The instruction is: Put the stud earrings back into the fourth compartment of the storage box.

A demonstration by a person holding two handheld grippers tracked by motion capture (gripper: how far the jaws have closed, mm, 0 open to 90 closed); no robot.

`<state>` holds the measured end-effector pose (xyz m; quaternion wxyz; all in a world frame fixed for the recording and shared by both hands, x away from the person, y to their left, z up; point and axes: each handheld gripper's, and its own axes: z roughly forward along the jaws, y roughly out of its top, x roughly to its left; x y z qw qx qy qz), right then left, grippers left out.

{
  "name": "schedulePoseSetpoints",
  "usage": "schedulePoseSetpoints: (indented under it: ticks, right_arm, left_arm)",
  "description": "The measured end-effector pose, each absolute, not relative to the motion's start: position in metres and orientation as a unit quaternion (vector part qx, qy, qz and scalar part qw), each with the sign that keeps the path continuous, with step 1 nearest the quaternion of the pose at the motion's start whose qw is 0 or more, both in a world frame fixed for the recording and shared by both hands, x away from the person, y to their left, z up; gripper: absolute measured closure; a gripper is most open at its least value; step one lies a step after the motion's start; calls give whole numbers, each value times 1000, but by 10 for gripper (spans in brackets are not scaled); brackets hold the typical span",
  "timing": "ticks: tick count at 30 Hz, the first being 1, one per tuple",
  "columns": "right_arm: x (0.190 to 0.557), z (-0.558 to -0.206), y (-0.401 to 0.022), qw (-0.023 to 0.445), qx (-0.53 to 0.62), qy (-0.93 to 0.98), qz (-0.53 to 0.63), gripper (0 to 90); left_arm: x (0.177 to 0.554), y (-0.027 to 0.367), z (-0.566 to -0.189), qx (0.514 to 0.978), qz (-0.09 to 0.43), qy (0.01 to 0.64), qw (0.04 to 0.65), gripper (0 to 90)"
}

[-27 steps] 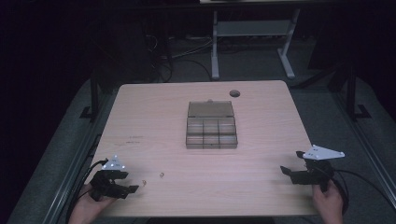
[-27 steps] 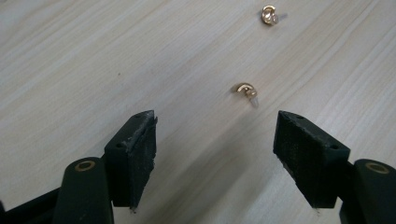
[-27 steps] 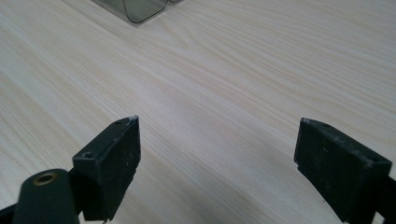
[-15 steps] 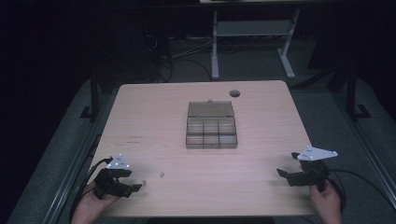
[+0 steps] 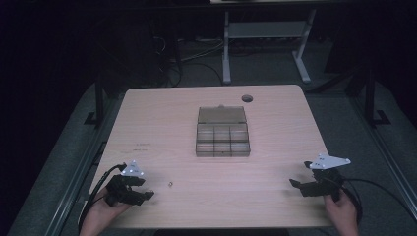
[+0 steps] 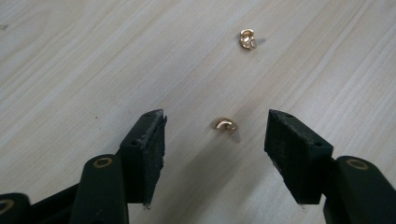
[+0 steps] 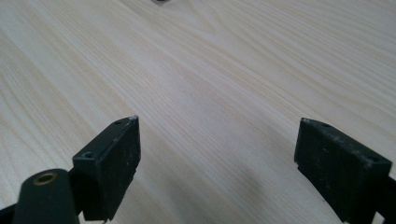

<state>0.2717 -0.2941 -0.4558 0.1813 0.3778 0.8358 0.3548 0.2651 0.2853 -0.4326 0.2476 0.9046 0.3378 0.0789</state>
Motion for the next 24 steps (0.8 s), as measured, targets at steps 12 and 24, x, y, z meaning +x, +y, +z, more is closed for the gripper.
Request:
schedulePoseSetpoints:
  ticks: [12,24]
  right_arm:
    - [271,-455,-293,184,376,837,354,141]
    - [271,-454,-293,188,374,835,358,141]
  left_arm:
    - [271,274,-436,913,73,330,226,521]
    - [274,265,-440,921,74,327,197,654]
